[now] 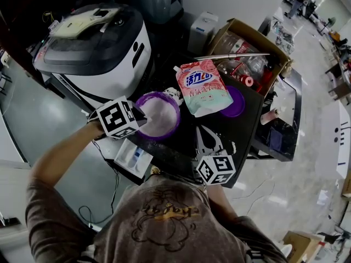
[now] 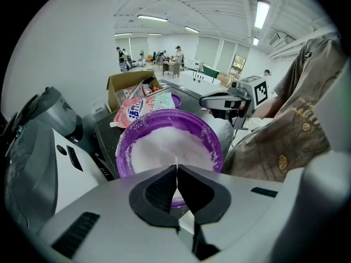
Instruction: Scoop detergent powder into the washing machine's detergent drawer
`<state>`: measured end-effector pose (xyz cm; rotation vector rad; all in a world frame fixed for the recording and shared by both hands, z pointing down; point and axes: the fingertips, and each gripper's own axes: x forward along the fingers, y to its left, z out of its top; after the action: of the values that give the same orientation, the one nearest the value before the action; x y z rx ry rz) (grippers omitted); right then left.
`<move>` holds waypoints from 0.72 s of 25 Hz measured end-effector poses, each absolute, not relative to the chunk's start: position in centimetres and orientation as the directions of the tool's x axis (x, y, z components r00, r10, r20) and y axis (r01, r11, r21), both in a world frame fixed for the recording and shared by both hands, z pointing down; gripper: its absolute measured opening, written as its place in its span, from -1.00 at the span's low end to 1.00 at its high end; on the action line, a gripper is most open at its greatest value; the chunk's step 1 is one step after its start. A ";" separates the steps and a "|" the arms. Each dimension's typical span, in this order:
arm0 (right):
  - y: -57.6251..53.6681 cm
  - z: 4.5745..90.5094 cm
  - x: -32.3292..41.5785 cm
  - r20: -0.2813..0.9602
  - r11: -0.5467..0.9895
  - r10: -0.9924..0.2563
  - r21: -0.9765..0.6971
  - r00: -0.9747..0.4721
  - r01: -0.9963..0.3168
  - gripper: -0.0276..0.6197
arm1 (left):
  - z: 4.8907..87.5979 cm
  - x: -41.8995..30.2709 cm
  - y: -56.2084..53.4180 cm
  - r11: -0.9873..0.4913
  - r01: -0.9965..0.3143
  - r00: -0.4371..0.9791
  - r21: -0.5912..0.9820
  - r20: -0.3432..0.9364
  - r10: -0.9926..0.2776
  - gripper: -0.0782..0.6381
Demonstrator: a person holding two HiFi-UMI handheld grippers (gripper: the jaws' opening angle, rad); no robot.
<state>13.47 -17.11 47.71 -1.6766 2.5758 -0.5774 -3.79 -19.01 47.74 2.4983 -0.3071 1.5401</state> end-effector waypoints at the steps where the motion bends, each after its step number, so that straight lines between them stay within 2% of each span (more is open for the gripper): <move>1: -17.1 47.7 13.4 0.185 0.358 -0.886 -0.312 -0.426 -0.880 -0.91 | 47.7 -3.7 -18.9 -0.961 -0.270 0.438 0.059 0.897 -0.068 -0.72; 18: -17.1 47.9 13.4 0.184 0.361 -0.884 -0.314 -0.430 -0.878 -0.91 | 48.0 -1.9 -16.9 -0.960 -0.217 0.426 0.174 0.902 0.067 -0.72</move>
<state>13.40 -17.10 47.85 -1.6686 2.5783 -0.5791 -1.85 -16.90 48.02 2.4180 -0.1307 1.5487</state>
